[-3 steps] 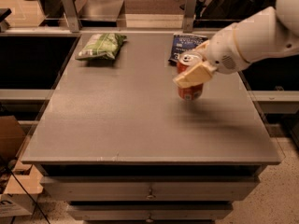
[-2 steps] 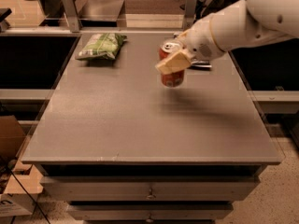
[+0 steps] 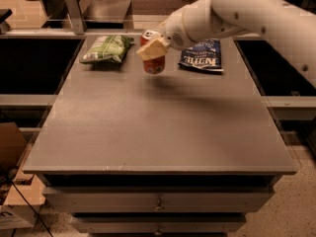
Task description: Move coke can near green jalapeno chip bag
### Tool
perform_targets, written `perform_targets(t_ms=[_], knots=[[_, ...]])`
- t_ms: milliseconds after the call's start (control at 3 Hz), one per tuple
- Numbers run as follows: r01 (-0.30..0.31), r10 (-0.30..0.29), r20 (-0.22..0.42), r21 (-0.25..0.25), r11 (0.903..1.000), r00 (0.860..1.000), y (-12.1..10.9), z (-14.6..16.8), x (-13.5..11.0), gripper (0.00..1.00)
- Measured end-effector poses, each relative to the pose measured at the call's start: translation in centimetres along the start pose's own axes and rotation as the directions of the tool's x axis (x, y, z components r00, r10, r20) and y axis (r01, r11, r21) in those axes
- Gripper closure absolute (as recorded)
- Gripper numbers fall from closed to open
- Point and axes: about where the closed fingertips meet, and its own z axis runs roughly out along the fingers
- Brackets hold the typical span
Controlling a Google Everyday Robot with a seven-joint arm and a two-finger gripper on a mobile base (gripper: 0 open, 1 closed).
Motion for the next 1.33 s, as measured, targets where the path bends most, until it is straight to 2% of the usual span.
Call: perform_targets(t_ms=[333,667,1333], knots=[[-0.002,0.001,0.017,0.043,0.9991,1.000,-1.8,3.5,-1.0,0.84],[-0.037,0.034,0.038,0.071,0.9968,0.999,-3.3,6.0,-0.7,0.61],[-0.080,0.077,0.055,0.061,0.9949,0.996,-3.8,8.5,-0.4,0.15]])
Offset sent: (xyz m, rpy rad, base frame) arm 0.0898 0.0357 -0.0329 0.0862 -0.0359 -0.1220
